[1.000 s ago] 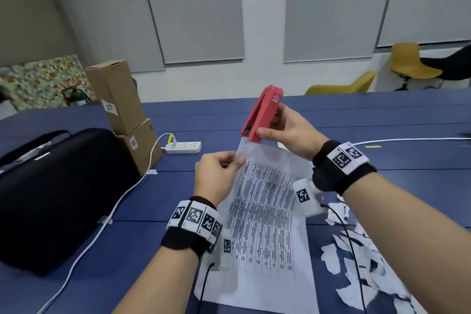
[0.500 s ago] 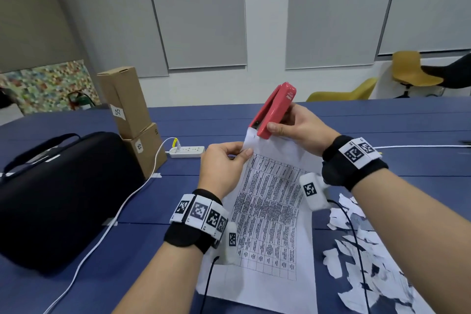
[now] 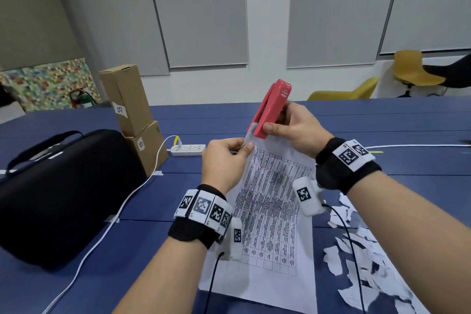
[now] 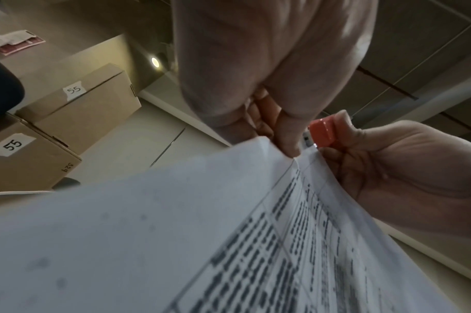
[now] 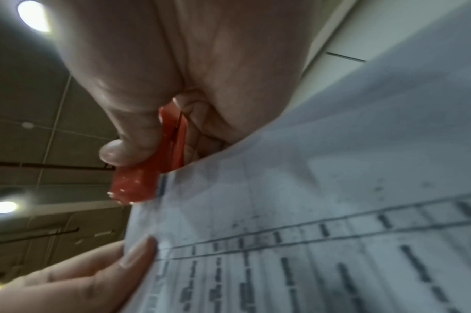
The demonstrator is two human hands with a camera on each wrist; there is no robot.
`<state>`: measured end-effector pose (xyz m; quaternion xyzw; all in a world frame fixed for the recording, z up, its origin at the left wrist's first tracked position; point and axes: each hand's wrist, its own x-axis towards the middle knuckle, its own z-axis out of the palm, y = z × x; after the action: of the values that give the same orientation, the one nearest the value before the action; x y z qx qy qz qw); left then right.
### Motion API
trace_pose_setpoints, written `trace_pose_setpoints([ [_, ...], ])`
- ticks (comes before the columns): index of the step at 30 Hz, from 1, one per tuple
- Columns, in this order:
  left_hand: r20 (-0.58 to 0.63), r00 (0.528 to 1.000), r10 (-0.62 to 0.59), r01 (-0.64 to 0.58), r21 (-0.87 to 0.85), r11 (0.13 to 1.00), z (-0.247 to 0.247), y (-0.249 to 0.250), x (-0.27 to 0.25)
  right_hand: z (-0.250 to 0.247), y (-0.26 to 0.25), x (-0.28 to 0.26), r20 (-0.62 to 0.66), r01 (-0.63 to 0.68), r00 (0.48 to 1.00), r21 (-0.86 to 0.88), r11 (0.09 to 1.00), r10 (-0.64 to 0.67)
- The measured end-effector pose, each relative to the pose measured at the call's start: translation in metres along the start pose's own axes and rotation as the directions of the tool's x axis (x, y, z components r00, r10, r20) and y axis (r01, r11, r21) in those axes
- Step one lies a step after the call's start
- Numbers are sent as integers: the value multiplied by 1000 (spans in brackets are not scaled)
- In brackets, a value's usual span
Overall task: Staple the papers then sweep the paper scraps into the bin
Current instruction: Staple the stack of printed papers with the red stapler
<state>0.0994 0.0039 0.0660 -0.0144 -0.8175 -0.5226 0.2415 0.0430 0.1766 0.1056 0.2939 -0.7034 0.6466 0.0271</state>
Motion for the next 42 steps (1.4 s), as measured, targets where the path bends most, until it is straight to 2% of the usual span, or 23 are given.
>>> trace_pose_setpoints([
  [6,-12,1000,11,-11,30,999,0,-4,-2,8,-5,2,18,-31,999,-35,999,31],
  [8,-8,1000,-8,8,36,999,-2,-8,-2,7,-8,2,-106,-48,993,75,996,56],
  [10,-2,999,-49,49,54,997,-7,-17,-1,-3,-8,3,-312,-59,943,187,981,116],
  [11,-6,998,-70,70,58,996,-10,-24,-1,-12,-3,2,-406,-113,899,145,983,163],
  [12,-17,996,-90,90,56,994,-15,-33,1,-24,5,1,-476,-231,853,27,973,216],
  [13,-29,993,-113,115,45,992,-20,-41,2,-34,14,-4,-506,-390,817,-132,911,277],
  [15,-56,986,-155,156,6,988,-28,-55,6,-44,44,-19,-490,-646,755,-443,622,435],
  [17,-73,982,-176,176,-12,984,-32,-66,10,-41,75,-35,-405,-653,718,-673,347,566],
  [19,-81,977,-195,194,-21,981,-34,-73,12,-38,105,-45,-385,-587,681,-796,150,623],
  [25,-68,973,-220,215,-77,974,-32,-79,13,-42,144,-51,-398,-476,688,-879,-36,607],
  [26,-69,972,-223,217,-84,973,-32,-80,14,-44,146,-50,-445,-518,699,-855,-33,559],
  [27,-74,971,-227,220,-89,971,-31,-81,16,-45,142,-50,-480,-597,717,-797,89,507],
  [28,-76,970,-230,222,-106,969,-31,-82,19,-44,137,-53,-463,-649,738,-686,329,490],
  [29,-75,967,-243,233,-126,964,-32,-83,21,-41,131,-58,-378,-643,766,-454,617,521],
  [30,-75,966,-249,235,-154,960,-32,-83,23,-36,124,-65,-242,-602,789,-124,789,565],
  [31,-70,963,-260,245,-169,955,-32,-81,25,-29,117,-78,-115,-575,801,124,809,587],
  [32,-77,960,-271,253,-188,949,-32,-79,27,-24,116,-88,-32,-575,801,234,784,598],
  [33,-87,956,-281,260,-196,945,-33,-76,30,-16,112,-98,30,-581,805,244,776,593],
  [34,-102,953,-286,259,-218,941,-33,-73,33,-9,112,-106,65,-589,806,175,789,588],
  [36,-123,948,-293,258,-242,935,-32,-75,39,3,111,-110,8,-549,836,21,836,549],
  [38,-59,939,-338,328,-129,936,-31,-85,41,7,111,-101,-111,-534,837,51,844,536],
  [41,189,840,-508,495,116,861,-28,-114,30,9,122,-68,-275,-557,799,-4,831,535],
  [42,196,823,-534,501,194,843,-28,-126,28,11,132,-54,-299,-582,780,-21,813,550],
])
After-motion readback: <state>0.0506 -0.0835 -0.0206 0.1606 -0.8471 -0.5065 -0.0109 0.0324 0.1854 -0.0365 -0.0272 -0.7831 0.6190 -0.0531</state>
